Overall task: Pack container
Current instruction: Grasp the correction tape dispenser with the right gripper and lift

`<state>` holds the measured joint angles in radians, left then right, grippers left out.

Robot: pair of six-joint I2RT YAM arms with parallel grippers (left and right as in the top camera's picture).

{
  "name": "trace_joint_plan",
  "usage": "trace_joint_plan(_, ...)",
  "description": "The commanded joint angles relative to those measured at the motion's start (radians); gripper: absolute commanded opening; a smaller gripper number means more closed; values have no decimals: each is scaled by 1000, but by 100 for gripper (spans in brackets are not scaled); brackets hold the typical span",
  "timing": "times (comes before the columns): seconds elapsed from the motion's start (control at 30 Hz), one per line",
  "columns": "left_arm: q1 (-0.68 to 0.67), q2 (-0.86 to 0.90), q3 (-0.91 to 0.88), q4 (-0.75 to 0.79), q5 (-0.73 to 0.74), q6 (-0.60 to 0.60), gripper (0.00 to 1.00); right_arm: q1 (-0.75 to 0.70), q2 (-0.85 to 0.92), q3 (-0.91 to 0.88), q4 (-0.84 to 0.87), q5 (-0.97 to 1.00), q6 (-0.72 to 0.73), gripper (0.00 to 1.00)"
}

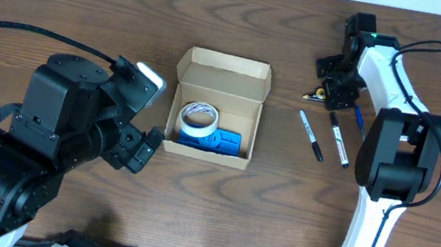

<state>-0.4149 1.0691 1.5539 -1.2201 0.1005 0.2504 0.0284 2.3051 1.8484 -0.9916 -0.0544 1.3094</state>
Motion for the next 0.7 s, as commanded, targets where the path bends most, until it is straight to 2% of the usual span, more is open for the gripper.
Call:
trace_joint_plan(0.0, 3, 0, 13, 0, -7, -10, 95, -3, 15, -5, -3, 20, 18, 79)
trace_joint_plan(0.2, 3, 0, 13, 0, -7, -10, 95, -3, 26, -5, -3, 21, 18, 68)
trace_joint_plan(0.67, 3, 0, 13, 0, -7, -10, 95, -9, 39, -5, -7, 15, 18, 64)
